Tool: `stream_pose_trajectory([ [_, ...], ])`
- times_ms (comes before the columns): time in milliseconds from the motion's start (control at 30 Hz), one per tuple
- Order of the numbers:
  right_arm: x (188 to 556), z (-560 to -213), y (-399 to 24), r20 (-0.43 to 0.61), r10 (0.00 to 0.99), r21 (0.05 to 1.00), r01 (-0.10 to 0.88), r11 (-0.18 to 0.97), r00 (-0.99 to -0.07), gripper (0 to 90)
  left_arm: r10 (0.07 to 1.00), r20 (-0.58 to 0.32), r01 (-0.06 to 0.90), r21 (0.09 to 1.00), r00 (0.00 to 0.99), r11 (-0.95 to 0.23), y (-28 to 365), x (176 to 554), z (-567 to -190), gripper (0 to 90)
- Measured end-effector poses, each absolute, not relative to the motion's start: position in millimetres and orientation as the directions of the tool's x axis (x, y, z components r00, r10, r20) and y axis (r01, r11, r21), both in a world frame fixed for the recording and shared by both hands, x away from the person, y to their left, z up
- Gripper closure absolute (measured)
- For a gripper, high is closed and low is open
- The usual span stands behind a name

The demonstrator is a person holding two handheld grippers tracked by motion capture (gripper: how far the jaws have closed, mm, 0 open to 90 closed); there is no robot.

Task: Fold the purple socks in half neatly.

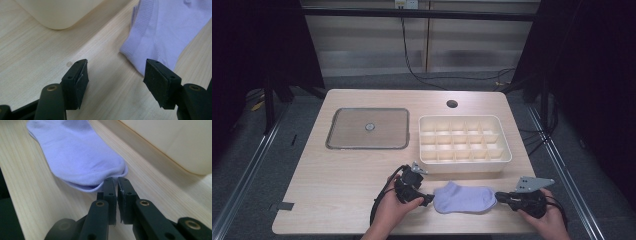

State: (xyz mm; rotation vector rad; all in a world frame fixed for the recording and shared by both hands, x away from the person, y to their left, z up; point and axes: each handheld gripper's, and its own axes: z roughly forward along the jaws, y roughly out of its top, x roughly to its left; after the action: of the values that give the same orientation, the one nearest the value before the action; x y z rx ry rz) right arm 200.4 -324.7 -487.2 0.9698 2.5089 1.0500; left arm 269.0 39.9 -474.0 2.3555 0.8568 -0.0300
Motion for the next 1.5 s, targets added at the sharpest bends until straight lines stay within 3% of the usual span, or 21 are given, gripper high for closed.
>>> stream_pose_trajectory([
  [333, 202.8, -489.2, -305.2, 0.007, 0.627, 0.691, 0.457, 0.56, -0.779, 85.4, 0.601, -0.257, 0.634, 0.511, 0.757, -0.58, 41.1, 273.5, -480.6, 37.3],
  [667, 202.2, -493.7, -291.0, 0.008, 0.588, 0.673, 0.439, 0.595, -0.809, 85.6, 0.594, -0.234, 0.618, 0.508, 0.769, -0.6, 37.1, 270.9, -480.0, 43.5],
  [767, 201.7, -494.2, -288.3, 0.003, 0.584, 0.67, 0.436, 0.601, -0.811, 85.5, 0.582, -0.171, 0.577, 0.51, 0.795, -0.638, 34.0, 268.6, -479.2, 52.3],
  [1000, 201.9, -494.9, -287.5, 0.014, 0.58, 0.674, 0.436, 0.596, -0.814, 85.3, 0.587, -0.099, 0.549, 0.505, 0.804, -0.666, 31.3, 265.1, -478.3, 63.1],
  [1100, 201.9, -494.9, -286.6, 0.009, 0.582, 0.676, 0.434, 0.596, -0.813, 85.3, 0.58, -0.111, 0.55, 0.501, 0.807, -0.669, 29.6, 263.5, -477.8, 73.3],
  [1233, 201.8, -494.9, -285.6, 0.007, 0.581, 0.675, 0.432, 0.597, -0.814, 85.4, 0.591, -0.171, 0.587, 0.494, 0.789, -0.641, 30.4, 264.7, -478.6, 80.1],
  [1500, 204.1, -496.2, -286.6, 0.019, 0.584, 0.686, 0.435, 0.583, -0.811, 85.4, 0.58, -0.328, 0.662, 0.461, 0.746, -0.591, 44.1, 276.5, -481.9, 82.6],
])
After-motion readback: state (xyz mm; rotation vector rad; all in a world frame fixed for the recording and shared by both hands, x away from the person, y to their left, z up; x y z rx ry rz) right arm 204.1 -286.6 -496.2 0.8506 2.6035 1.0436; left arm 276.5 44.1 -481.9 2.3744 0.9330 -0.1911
